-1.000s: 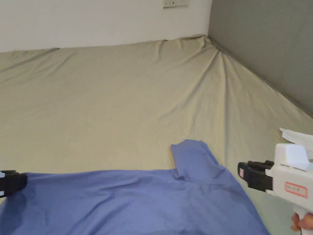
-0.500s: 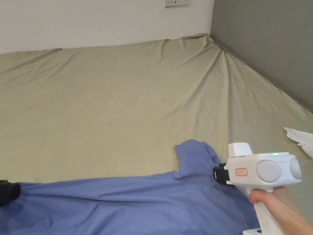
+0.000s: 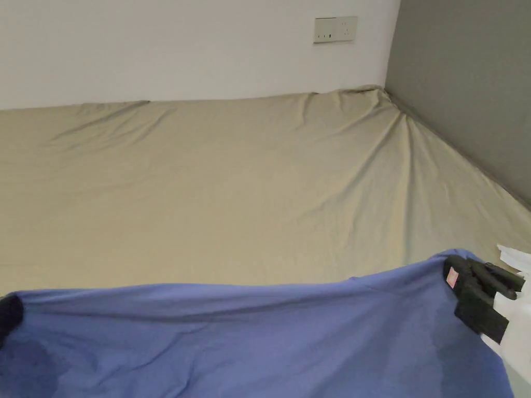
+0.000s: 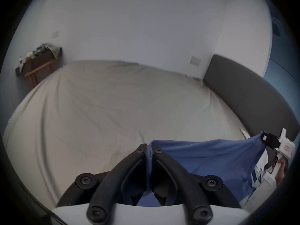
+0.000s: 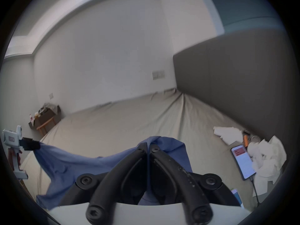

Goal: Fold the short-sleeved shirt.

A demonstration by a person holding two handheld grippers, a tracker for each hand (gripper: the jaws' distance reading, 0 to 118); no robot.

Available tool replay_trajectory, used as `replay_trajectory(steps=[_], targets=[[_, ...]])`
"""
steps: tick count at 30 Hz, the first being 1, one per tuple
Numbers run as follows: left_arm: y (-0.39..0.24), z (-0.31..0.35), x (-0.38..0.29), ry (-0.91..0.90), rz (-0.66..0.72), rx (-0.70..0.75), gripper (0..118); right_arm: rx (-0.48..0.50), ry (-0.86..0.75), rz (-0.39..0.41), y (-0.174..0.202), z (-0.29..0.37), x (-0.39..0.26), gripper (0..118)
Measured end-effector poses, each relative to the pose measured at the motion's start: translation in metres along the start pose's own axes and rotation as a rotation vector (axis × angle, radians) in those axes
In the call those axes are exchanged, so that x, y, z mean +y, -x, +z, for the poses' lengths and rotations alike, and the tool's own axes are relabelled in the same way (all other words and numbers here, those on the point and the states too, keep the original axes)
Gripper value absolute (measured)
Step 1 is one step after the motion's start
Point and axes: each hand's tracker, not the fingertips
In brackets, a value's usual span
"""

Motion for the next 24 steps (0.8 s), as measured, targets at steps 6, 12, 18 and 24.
replay_trajectory(steps=[6, 12, 18, 24], targets=[[-0.012, 0.025, 0.024, -0.154, 0.038, 0.059, 2, 0.011, -0.144, 0.015, 0.020, 0.001, 0.043, 2], [-0.019, 0.008, 0.074, -0.286, 0.018, 0.100, 2, 0.043, -0.245, -0.027, 0.036, -0.041, 0.098, 2], [-0.030, -0.019, 0.138, -0.374, 0.012, 0.067, 2, 0.057, -0.328, -0.034, 0.055, -0.094, 0.167, 2], [-0.038, -0.045, 0.200, -0.445, -0.025, 0.106, 2, 0.047, -0.334, 0.000, 0.069, -0.146, 0.226, 2]])
